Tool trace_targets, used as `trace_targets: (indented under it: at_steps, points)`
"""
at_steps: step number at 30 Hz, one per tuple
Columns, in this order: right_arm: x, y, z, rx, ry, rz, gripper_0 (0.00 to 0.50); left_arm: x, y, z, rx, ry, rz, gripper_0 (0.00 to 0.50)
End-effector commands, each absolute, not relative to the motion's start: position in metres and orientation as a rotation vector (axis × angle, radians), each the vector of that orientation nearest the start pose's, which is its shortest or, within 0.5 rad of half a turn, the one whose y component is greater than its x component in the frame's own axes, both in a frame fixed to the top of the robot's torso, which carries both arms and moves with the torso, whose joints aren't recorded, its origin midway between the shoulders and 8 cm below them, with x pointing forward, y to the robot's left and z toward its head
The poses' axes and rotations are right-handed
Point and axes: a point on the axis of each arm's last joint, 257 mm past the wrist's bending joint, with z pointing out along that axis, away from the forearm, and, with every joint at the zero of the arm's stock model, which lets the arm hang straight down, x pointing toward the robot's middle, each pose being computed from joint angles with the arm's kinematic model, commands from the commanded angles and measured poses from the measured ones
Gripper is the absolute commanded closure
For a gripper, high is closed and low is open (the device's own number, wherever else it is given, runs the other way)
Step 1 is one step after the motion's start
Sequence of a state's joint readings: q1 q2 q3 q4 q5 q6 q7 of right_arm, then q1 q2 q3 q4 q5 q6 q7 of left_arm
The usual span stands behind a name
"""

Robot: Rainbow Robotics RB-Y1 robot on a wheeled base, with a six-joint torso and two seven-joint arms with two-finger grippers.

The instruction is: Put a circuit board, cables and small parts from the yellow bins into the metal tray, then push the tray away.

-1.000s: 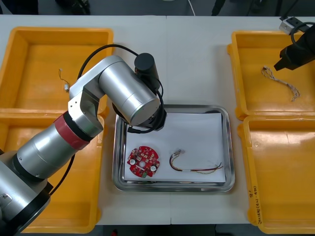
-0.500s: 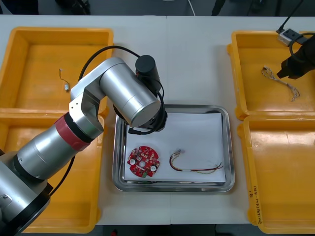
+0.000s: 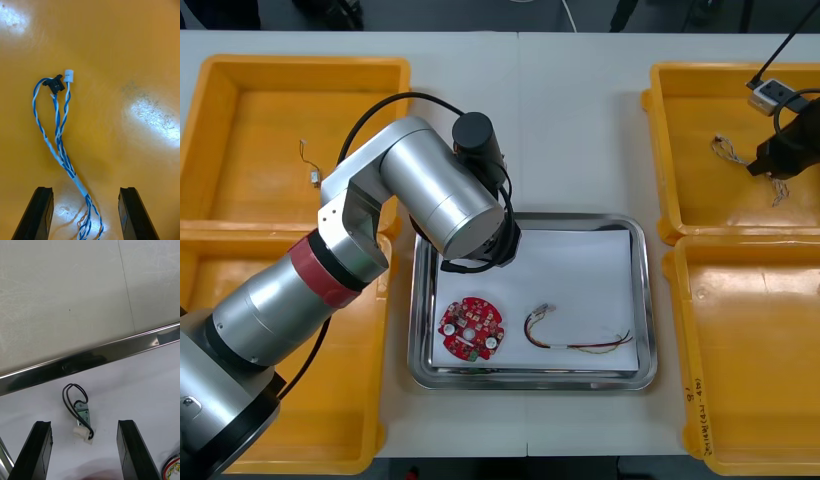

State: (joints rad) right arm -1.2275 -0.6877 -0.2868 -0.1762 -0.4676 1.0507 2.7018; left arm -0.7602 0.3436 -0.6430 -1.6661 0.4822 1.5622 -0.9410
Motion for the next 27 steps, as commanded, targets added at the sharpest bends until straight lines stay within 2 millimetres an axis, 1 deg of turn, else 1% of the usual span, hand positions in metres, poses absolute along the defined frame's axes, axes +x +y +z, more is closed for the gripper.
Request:
trace_targets:
  at_steps: [1, 4, 7, 8, 10, 11, 12, 13, 14, 16, 17, 20, 21, 23, 27]
  points:
    - [0.646, -0.446, -0.141, -0.777, 2.360, -0.274, 0.000, 0.480, 0.049, -0.214, 0.247, 2.590, -0.137, 0.000]
    - [0.648, -0.445, -0.146, -0.770, 2.358, -0.277, 0.000, 0.476, 0.057, -0.199, 0.224, 2.597, -0.156, 0.000]
    - [0.650, -0.442, -0.154, -0.746, 2.352, -0.272, 0.000, 0.470, 0.072, -0.175, 0.200, 2.601, -0.179, 0.000]
    - [0.650, -0.441, -0.155, -0.746, 2.352, -0.270, 0.000, 0.469, 0.074, -0.172, 0.195, 2.601, -0.181, 0.000]
    - [0.650, -0.439, -0.159, -0.749, 2.355, -0.269, 0.000, 0.467, 0.090, -0.157, 0.168, 2.598, -0.174, 0.000]
    - [0.649, -0.440, -0.160, -0.749, 2.357, -0.269, 0.000, 0.467, 0.094, -0.153, 0.156, 2.595, -0.174, 0.000]
    - [0.650, -0.439, -0.160, -0.751, 2.356, -0.270, 0.000, 0.467, 0.104, -0.146, 0.136, 2.594, -0.160, 0.000]
    - [0.649, -0.437, -0.164, -0.754, 2.359, -0.264, 0.000, 0.468, 0.114, -0.140, 0.111, 2.592, -0.151, 0.000]
    - [0.649, -0.437, -0.165, -0.753, 2.360, -0.262, 0.000, 0.468, 0.119, -0.136, 0.097, 2.589, -0.146, 0.000]
    - [0.647, -0.434, -0.170, -0.753, 2.365, -0.251, 0.000, 0.473, 0.140, -0.123, 0.041, 2.583, -0.129, 0.000]
    - [0.647, -0.433, -0.171, -0.752, 2.366, -0.246, 0.000, 0.474, 0.146, -0.121, 0.028, 2.581, -0.121, 0.000]
    - [0.646, -0.431, -0.175, -0.744, 2.367, -0.228, 0.000, 0.482, 0.170, -0.106, -0.030, 2.557, -0.096, 0.000]
    - [0.646, -0.429, -0.176, -0.742, 2.368, -0.221, 0.000, 0.483, 0.174, -0.105, -0.039, 2.554, -0.092, 0.000]
    - [0.646, -0.427, -0.180, -0.734, 2.368, -0.205, 0.000, 0.488, 0.188, -0.102, -0.067, 2.549, -0.068, 0.000]
    - [0.643, -0.426, -0.186, -0.734, 2.376, -0.197, 0.000, 0.495, 0.204, -0.096, -0.108, 2.549, -0.047, 0.000]
